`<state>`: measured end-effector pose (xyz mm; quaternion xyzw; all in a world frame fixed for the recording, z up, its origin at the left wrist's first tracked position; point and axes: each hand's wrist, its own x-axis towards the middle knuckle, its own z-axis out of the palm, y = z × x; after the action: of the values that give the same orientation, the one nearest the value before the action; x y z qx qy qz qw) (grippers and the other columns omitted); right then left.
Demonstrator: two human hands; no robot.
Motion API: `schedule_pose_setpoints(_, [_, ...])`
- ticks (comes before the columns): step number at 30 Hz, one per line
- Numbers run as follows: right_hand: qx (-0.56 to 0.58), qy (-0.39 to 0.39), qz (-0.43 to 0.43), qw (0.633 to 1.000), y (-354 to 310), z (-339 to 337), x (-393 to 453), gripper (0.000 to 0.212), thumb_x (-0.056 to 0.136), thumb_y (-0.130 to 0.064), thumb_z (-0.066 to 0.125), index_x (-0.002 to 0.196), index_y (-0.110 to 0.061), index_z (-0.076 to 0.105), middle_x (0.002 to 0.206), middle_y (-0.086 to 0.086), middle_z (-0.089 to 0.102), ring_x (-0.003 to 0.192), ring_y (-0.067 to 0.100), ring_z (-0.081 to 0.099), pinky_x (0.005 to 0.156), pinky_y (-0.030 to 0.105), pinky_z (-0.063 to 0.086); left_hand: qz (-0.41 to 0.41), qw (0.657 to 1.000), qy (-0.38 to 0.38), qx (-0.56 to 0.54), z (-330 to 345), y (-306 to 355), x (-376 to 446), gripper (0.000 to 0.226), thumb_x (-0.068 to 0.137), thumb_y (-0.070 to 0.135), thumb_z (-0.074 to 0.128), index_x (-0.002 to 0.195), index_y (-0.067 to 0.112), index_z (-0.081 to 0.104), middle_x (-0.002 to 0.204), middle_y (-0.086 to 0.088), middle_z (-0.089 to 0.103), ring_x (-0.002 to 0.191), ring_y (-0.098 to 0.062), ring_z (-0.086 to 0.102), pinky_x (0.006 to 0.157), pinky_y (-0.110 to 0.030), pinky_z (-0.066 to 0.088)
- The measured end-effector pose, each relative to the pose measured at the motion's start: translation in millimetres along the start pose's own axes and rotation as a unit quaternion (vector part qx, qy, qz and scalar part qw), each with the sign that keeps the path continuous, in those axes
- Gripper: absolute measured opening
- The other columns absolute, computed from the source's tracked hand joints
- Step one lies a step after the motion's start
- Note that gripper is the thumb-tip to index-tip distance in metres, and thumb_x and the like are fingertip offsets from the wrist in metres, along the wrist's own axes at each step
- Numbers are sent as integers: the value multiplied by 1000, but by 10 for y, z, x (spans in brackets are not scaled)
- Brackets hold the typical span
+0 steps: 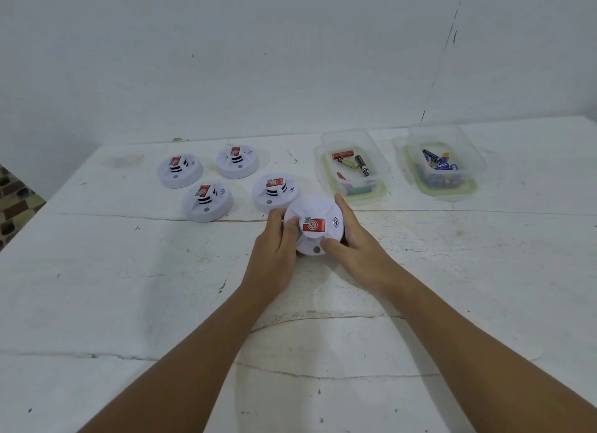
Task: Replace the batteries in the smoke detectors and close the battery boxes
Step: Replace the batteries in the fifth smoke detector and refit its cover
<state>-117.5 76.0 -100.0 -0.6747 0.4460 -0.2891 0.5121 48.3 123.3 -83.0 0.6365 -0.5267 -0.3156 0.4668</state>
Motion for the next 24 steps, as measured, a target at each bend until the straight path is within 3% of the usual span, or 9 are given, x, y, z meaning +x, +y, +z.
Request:
schedule_pose_setpoints(4, [8,-1,-5,1000,10,15,8,91,87,-43,62,162,-48,10,133,-16,64,122,17,64,106,55,52,-3,1000,2,-10,-4,3,3,20,111,28,42,117,18,57,94,9,67,72,3,58,59,-15,45])
schedule_pose_setpoints(6, [16,10,-25,1000,-16,38,-14,95,89,-43,68,163,-44,10,146,-15,51,132,10,55,109,51,50,-5,1000,8,-29,-9,11,3,19,110,27,43,118,18,58,91,13,68,73,3,59,61,-15,46])
schedule_pose_setpoints(8, [1,45,-45,998,-48,82,-88,104,90,-38,76,164,-44,3,144,-11,37,133,-3,46,109,31,50,-7,998,19,-54,-15,18,-3,18,110,26,44,117,19,59,91,20,70,77,4,61,64,-13,48])
schedule_pose_setpoints(10, [-36,78,-95,992,-58,136,-145,114,85,-35,85,165,-40,3,140,-6,32,133,-4,43,104,13,45,-13,996,29,-87,-33,25,-9,18,111,26,44,120,21,59,97,22,71,87,6,65,69,-12,50])
schedule_pose_setpoints(13, [-86,110,-152,979,-141,196,-99,118,75,-41,92,164,-36,14,140,-6,29,133,-5,42,99,2,38,-13,993,24,-117,-112,72,19,22,111,30,43,124,23,59,104,22,71,99,2,67,76,-19,55])
schedule_pose_setpoints(17, [-149,155,-192,957,-432,220,194,113,69,-59,86,160,-22,29,141,-1,41,134,6,39,102,13,44,-6,992,18,-126,-342,205,207,28,110,34,46,129,19,59,110,10,72,102,-10,71,84,-35,63])
schedule_pose_setpoints(19, [-171,153,-188,955,-572,195,369,106,70,-51,89,156,-19,35,141,-1,48,132,12,42,101,24,47,-14,996,19,-84,-491,262,384,27,108,39,48,125,23,63,111,3,73,100,-14,70,88,-40,62])
schedule_pose_setpoints(22, [-176,124,-148,965,-742,143,625,111,71,-42,93,160,-20,29,145,0,44,134,8,36,97,9,35,-35,997,13,-60,-682,301,708,24,105,43,55,119,28,67,108,-1,76,97,-15,71,95,-44,60])
schedule_pose_setpoints(24, [-190,123,-133,965,-842,124,804,112,72,-43,92,161,-20,27,145,3,44,134,8,37,100,14,38,-42,997,7,-57,-756,325,943,23,104,40,58,119,25,68,107,-7,76,95,-21,72,97,-48,58])
